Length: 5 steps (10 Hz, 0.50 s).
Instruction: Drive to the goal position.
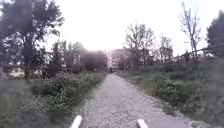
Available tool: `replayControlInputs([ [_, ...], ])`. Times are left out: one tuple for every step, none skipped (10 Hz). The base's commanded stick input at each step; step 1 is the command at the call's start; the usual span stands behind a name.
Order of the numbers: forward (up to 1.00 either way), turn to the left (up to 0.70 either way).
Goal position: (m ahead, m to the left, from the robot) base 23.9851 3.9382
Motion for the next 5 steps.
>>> replayControlInputs([
  [1.00,0.00],
  [1.00,0.00],
  [1.00,0.00],
  [1.00,0.00],
  [1.00,0.00],
])
